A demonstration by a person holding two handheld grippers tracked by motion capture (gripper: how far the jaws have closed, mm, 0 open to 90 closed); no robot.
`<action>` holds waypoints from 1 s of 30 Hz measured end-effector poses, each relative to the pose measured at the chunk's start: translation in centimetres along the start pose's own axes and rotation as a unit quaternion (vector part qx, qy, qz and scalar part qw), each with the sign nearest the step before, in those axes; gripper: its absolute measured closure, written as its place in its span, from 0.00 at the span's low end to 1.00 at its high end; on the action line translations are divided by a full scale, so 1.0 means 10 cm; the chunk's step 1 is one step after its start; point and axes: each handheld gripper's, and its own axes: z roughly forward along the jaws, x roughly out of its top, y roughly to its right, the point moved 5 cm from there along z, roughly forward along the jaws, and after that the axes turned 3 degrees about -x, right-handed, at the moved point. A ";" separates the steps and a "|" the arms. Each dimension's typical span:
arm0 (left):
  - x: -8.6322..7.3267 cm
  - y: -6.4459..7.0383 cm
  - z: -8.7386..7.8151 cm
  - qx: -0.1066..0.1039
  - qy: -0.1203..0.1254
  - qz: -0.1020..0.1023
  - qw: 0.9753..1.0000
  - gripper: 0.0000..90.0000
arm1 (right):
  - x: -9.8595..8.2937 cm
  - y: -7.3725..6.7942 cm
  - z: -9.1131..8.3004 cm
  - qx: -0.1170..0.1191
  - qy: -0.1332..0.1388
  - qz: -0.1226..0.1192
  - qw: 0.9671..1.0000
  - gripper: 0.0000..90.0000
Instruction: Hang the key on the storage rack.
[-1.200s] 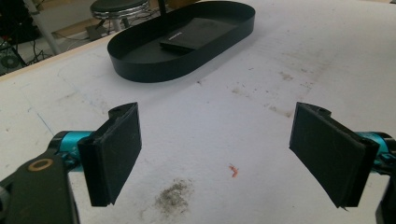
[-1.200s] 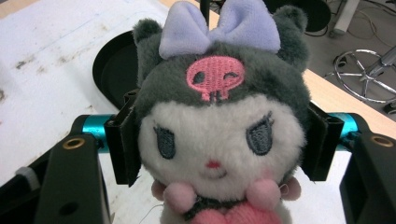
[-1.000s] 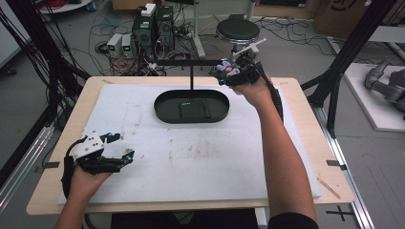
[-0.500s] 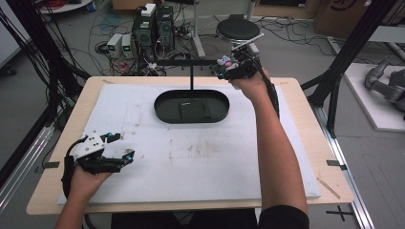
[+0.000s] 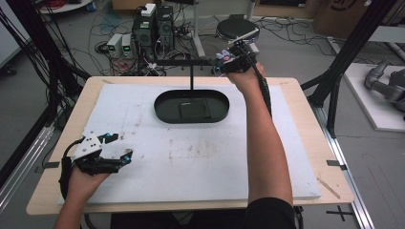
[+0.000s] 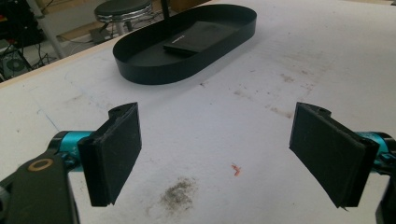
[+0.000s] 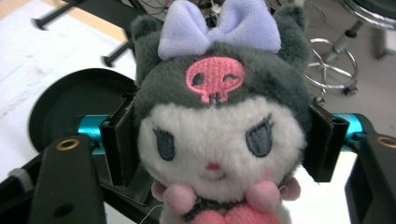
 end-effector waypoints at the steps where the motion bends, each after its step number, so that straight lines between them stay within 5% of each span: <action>1: -0.01 -0.01 -0.01 0.001 -0.001 0.001 1.000 0.19 | -0.01 0.01 0.02 -0.003 -0.003 0.003 1.000 0.29; 13: -0.01 0.01 0.01 -0.002 -0.005 0.003 1.000 0.19 | -0.18 0.15 -0.01 -0.005 -0.007 0.028 1.000 0.21; 30: 0.00 0.03 0.01 -0.001 -0.004 0.005 1.000 0.19 | -0.53 0.10 -0.30 0.026 0.000 0.003 1.000 0.21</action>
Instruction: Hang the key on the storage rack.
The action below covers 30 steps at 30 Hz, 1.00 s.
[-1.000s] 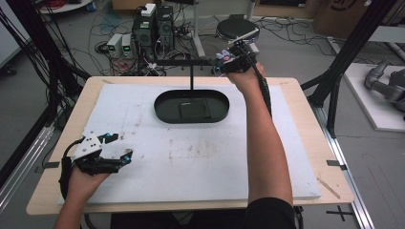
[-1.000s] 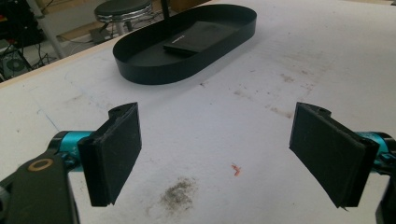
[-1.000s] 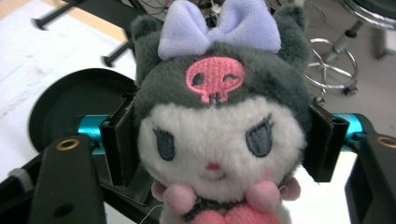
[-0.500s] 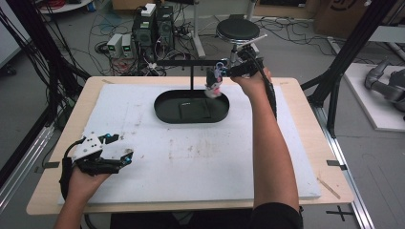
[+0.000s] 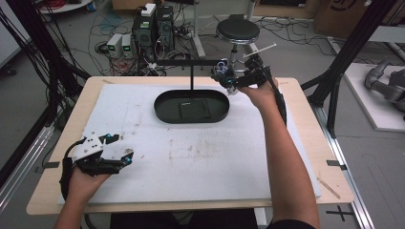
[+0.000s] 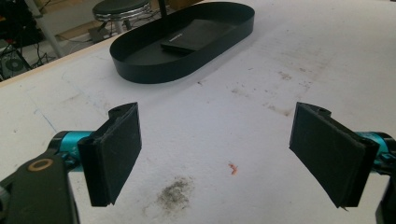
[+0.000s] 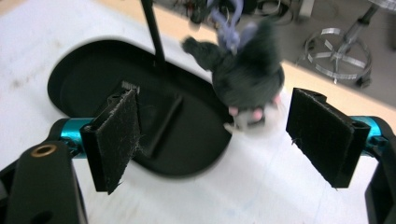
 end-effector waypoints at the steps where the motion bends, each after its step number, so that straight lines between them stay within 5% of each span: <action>1: 0.00 0.00 0.00 0.000 -0.001 0.001 1.000 0.19 | -0.04 -0.01 -0.01 -0.002 -0.003 -0.003 1.000 0.21; 11: -0.01 0.02 0.02 -0.002 -0.005 0.003 1.000 0.19 | -0.28 -0.18 -0.21 0.006 -0.035 -0.027 0.999 0.20; 16: 0.01 0.03 0.01 -0.002 -0.003 0.005 1.000 0.19 | -0.35 -0.26 -0.31 0.016 -0.009 -0.033 0.999 0.20; 30: -0.01 0.03 0.02 -0.001 -0.006 0.002 1.000 0.19 | -1.02 -0.33 -0.40 0.050 0.019 -0.020 0.998 0.20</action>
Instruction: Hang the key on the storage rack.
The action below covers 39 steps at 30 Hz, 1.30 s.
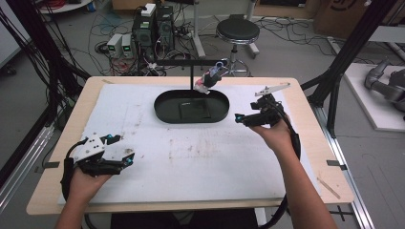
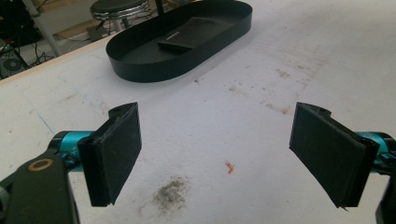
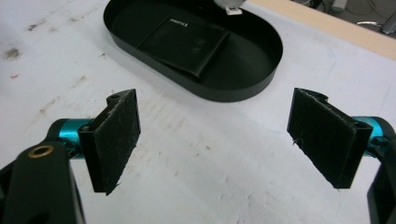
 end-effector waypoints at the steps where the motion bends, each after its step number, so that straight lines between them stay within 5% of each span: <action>1: 0.00 0.00 0.00 -0.001 -0.001 0.001 1.000 0.19 | -0.05 0.00 0.00 0.003 -0.001 0.003 1.000 0.20; 16: -0.05 -0.02 0.00 0.000 0.000 -0.009 1.000 0.19 | -0.75 -0.09 0.03 0.021 0.032 0.018 0.999 0.20; 20: -0.07 -0.03 0.02 -0.002 -0.004 -0.011 1.000 0.19 | -0.92 -0.14 0.07 0.009 0.046 0.014 0.999 0.20; 27: -0.13 -0.04 0.06 -0.002 -0.013 -0.015 1.000 0.19 | -1.02 -0.20 0.12 -0.001 0.050 -0.009 0.999 0.20; 39: -0.19 -0.07 0.10 -0.001 -0.024 -0.017 1.000 0.19 | -1.01 -0.11 0.16 -0.017 0.050 -0.006 0.999 0.20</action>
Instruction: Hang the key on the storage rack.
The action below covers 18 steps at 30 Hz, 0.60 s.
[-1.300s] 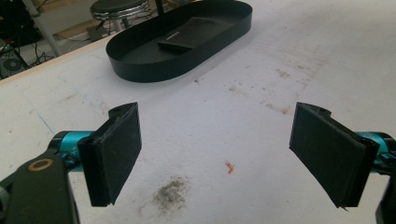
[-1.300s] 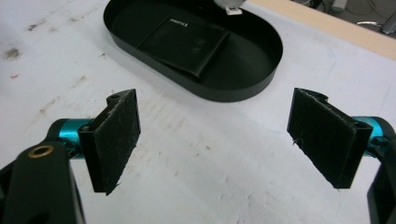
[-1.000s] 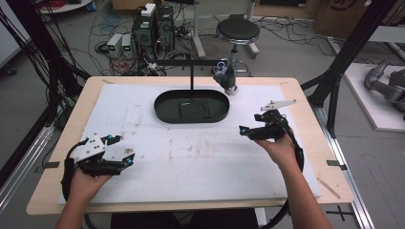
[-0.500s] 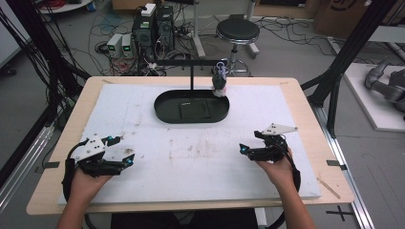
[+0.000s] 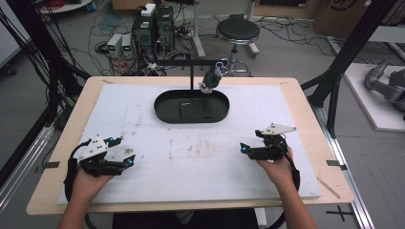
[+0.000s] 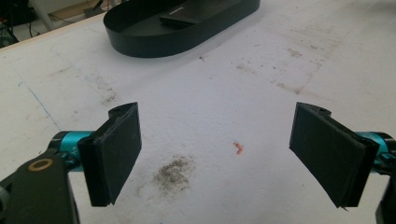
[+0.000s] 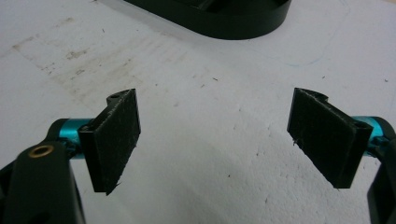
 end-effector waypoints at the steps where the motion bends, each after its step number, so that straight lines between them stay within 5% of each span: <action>1: 0.00 0.01 0.00 -0.001 0.001 -0.001 1.000 0.19 | 0.00 0.01 0.00 -0.001 -0.001 0.000 1.000 0.20; 18: 0.00 0.01 0.00 -0.004 0.003 -0.003 1.000 0.19 | -0.02 0.02 0.02 0.012 -0.011 0.021 1.000 0.20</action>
